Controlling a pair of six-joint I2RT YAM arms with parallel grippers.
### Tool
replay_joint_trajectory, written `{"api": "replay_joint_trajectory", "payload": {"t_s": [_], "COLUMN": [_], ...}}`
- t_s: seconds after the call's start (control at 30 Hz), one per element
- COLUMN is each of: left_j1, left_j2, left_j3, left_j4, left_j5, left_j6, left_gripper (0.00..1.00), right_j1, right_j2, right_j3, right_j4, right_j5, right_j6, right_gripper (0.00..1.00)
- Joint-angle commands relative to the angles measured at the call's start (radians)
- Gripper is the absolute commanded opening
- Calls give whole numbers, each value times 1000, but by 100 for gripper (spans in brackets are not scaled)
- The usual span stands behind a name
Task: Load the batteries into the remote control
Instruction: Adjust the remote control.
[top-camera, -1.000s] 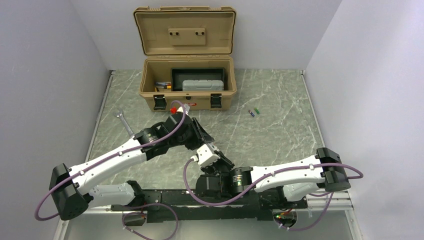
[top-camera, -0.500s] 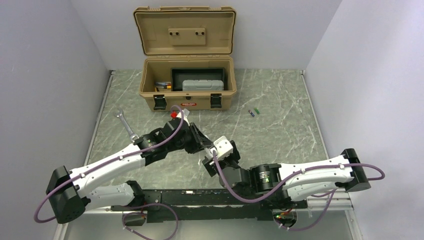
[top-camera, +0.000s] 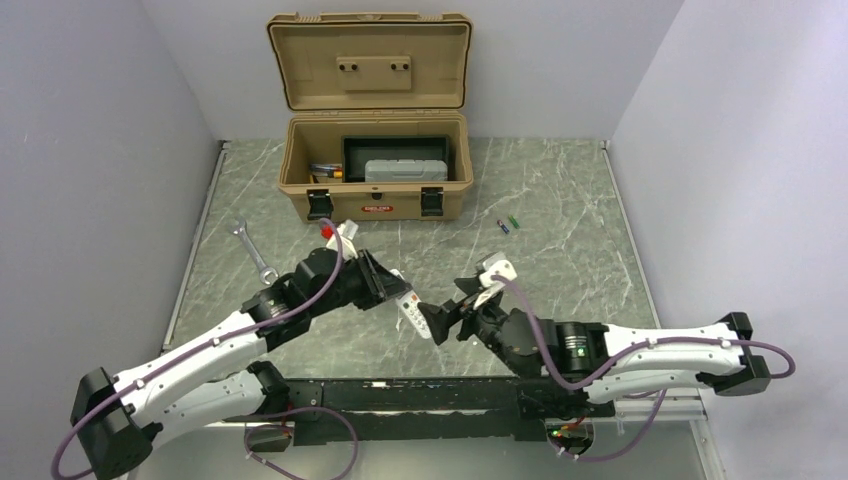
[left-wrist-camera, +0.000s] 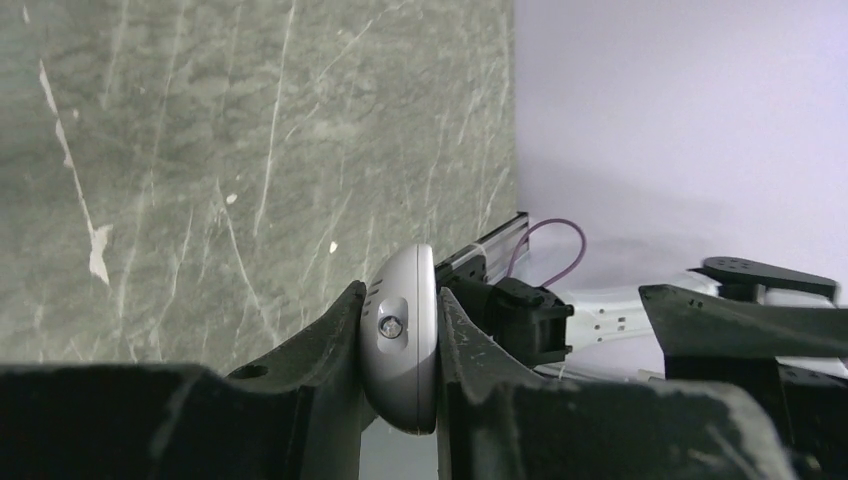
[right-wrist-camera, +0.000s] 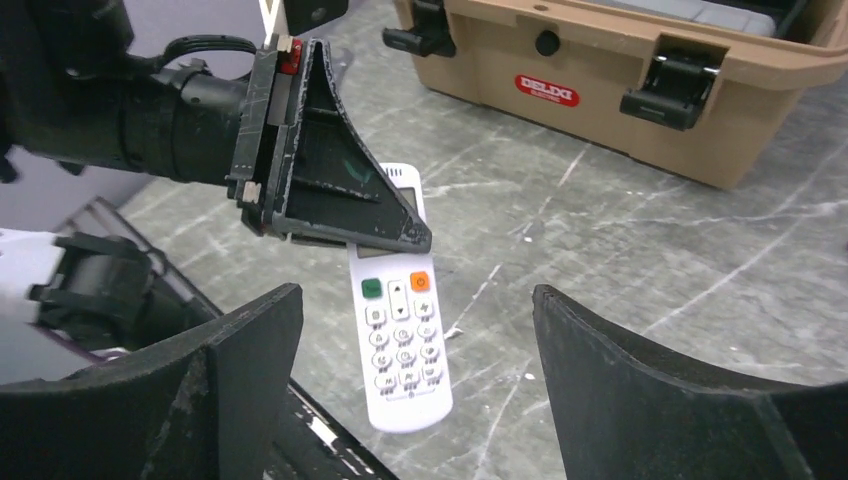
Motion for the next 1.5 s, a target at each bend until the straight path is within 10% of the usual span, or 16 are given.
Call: {"api": "replay_joint_trajectory", "payload": {"t_s": [0.0, 0.8, 1.1, 1.47], "left_j1": [53, 53, 54, 61], "left_j2": [-64, -76, -106, -137], "left_j3": [-58, -63, -60, -99], "left_j4": [227, 404, 404, 565], "left_j5": [110, 267, 282, 394], "left_j6": [56, 176, 249, 271], "left_gripper": [0, 0, 0, 0], "right_j1": [-40, -223, -444, -538], "right_j2": [-101, -118, -128, -145], "right_j3": [-63, -103, -161, -286], "right_j4": [92, 82, 181, 384], "right_j5": [-143, -466, -959, -1218], "right_j6": [8, 107, 192, 284], "right_gripper": [88, 91, 91, 73]}}
